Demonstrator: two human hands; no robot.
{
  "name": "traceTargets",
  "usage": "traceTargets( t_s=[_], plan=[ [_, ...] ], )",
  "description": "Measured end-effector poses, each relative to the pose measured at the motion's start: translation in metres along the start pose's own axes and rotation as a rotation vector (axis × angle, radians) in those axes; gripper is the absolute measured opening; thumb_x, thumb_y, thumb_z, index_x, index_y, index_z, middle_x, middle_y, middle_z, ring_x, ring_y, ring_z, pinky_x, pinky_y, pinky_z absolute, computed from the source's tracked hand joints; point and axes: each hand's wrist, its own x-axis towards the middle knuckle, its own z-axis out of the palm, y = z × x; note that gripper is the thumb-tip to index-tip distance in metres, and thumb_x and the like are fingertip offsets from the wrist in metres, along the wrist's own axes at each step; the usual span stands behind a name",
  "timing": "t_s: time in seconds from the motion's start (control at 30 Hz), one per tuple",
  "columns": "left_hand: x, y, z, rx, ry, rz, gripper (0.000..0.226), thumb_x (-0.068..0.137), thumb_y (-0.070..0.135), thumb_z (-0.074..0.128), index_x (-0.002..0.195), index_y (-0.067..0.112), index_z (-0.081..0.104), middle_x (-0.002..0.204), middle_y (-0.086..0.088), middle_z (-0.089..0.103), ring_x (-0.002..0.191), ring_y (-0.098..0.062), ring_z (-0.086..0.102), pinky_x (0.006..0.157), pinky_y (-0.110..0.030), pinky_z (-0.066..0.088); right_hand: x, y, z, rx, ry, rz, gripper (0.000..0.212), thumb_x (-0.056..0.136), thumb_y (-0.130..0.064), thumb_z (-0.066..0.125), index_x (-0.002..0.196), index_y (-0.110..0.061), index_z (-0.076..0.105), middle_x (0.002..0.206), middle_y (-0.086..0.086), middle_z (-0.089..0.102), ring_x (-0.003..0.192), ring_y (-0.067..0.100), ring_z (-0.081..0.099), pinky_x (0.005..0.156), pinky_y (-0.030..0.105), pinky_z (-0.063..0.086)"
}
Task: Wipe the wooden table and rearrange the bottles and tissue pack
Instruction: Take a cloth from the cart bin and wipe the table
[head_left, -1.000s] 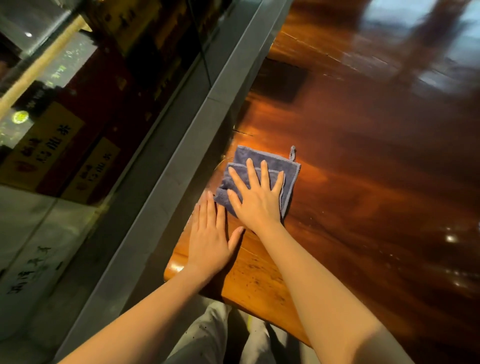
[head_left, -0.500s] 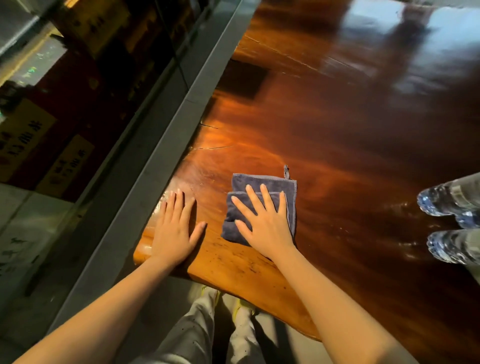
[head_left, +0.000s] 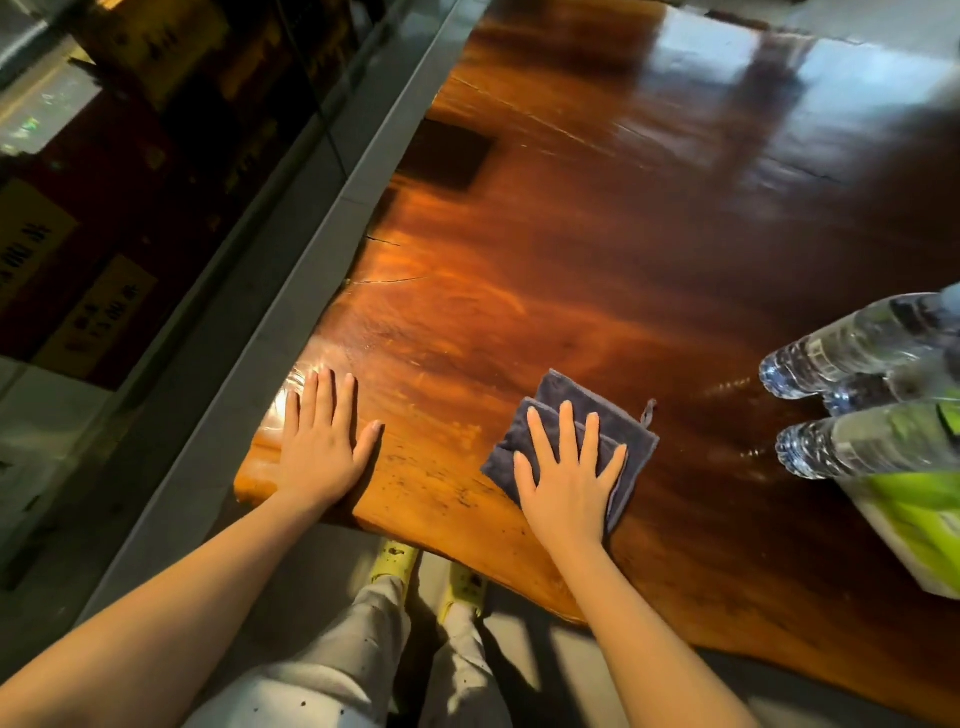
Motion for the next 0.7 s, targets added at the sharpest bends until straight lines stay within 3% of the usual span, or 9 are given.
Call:
traceTargets(
  t_s=[0.13, 0.37, 0.57, 0.7],
  plan=[
    [0.0, 0.0, -0.001, -0.006, -0.006, 0.007, 0.077, 0.09, 0.064, 0.007, 0.152, 0.018, 0.007, 0.161, -0.012, 0.004, 0.149, -0.028, -0.001, 0.12, -0.047, 0.001, -0.01, -0.025, 0.006, 0.042, -0.013, 0.153, 0.063, 0.092, -0.054, 0.032, 0.148, -0.037, 0.01, 0.159, 0.007, 0.014, 0.146, 0.038, 0.01, 0.109, 0.069, 0.011],
    [-0.003, 0.002, -0.011, -0.054, -0.004, 0.037, 0.079, 0.089, 0.061, 0.012, 0.151, 0.012, 0.013, 0.159, -0.018, 0.01, 0.148, -0.032, 0.004, 0.12, -0.05, 0.004, -0.016, -0.07, 0.018, 0.065, -0.035, 0.289, 0.064, 0.093, -0.057, 0.026, 0.149, -0.036, 0.004, 0.16, 0.009, 0.007, 0.146, 0.041, 0.003, 0.108, 0.072, 0.005],
    [-0.003, -0.001, -0.009, -0.061, -0.003, 0.073, 0.075, 0.093, 0.057, 0.027, 0.151, 0.011, 0.013, 0.159, -0.02, 0.01, 0.148, -0.034, 0.004, 0.119, -0.05, 0.003, -0.013, -0.119, 0.023, 0.061, -0.038, 0.305, 0.065, 0.092, -0.058, 0.027, 0.148, -0.036, 0.003, 0.16, 0.01, 0.008, 0.145, 0.043, 0.004, 0.106, 0.073, 0.003],
    [-0.002, -0.006, -0.008, -0.058, -0.019, 0.101, 0.071, 0.095, 0.052, 0.024, 0.15, 0.009, 0.01, 0.159, -0.019, 0.008, 0.148, -0.034, 0.003, 0.119, -0.048, 0.002, -0.008, -0.156, 0.024, 0.06, -0.034, 0.271, 0.065, 0.092, -0.058, 0.027, 0.148, -0.036, 0.003, 0.16, 0.011, 0.009, 0.145, 0.044, 0.004, 0.106, 0.073, 0.001]
  ],
)
